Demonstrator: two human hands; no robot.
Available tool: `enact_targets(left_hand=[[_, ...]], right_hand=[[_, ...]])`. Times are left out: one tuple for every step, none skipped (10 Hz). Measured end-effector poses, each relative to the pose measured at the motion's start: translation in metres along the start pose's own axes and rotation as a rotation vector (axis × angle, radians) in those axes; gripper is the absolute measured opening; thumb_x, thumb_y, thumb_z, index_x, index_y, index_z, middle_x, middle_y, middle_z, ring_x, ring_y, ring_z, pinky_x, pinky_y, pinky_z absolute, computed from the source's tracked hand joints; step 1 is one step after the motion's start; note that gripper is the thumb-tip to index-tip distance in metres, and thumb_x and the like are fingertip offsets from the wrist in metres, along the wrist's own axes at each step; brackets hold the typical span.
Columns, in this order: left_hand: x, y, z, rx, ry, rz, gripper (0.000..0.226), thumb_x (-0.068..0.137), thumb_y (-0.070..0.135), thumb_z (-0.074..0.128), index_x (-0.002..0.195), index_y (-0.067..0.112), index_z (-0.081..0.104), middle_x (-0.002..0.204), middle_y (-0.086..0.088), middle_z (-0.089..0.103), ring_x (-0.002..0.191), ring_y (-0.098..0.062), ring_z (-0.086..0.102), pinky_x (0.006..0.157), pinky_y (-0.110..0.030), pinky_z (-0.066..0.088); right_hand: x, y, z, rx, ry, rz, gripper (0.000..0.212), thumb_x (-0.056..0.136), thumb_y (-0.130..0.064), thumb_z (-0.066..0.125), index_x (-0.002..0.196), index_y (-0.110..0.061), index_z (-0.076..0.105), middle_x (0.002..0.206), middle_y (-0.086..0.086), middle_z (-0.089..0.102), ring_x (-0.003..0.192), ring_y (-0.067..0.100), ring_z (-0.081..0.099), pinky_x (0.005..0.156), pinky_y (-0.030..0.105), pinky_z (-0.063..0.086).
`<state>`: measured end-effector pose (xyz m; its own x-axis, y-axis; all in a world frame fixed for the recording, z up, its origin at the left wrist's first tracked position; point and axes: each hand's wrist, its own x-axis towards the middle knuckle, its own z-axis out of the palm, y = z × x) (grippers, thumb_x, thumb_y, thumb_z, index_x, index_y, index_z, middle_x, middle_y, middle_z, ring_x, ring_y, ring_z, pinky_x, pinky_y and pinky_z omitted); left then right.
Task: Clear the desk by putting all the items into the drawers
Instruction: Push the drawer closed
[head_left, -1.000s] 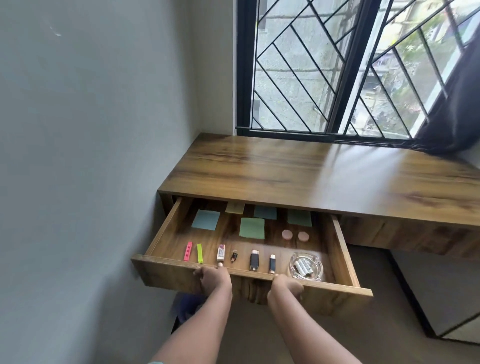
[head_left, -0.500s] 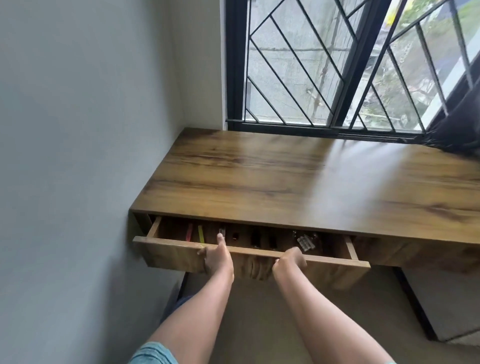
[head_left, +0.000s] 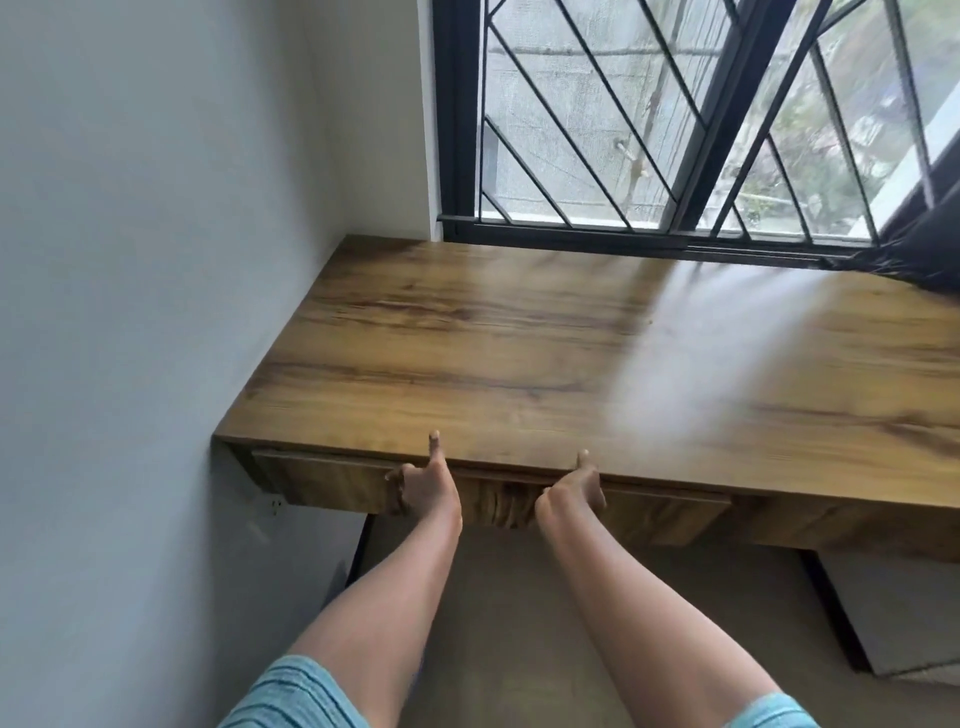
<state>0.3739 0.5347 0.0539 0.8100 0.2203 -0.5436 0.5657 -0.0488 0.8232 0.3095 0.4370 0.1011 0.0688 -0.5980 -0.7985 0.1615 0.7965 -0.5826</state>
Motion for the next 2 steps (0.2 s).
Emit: enact_targets(left_hand=[[-0.0120, -0.0004, 0.0025, 0.021, -0.008, 0.003, 0.093, 0.084, 0.050, 0.062, 0.151, 0.006, 0.015, 0.150, -0.018, 0.035, 0.135, -0.035, 0.040, 0.107, -0.042, 0.037], [-0.0196, 0.0061, 0.0054, 0.073, -0.017, -0.017, 0.100, 0.085, 0.040, 0.065, 0.151, 0.005, 0.000, 0.141, -0.022, 0.045, 0.125, -0.037, 0.051, 0.100, -0.042, 0.045]], right_hand=[[-0.0028, -0.0018, 0.0038, -0.052, 0.008, -0.009, 0.051, 0.088, -0.024, 0.062, 0.130, 0.000, 0.044, 0.130, 0.016, 0.055, 0.120, 0.029, 0.051, 0.099, 0.034, 0.039], [-0.0016, -0.0070, 0.0050, -0.169, 0.034, -0.016, 0.049, 0.090, -0.019, 0.061, 0.129, 0.005, 0.043, 0.129, 0.021, 0.054, 0.119, 0.033, 0.052, 0.095, 0.035, 0.043]])
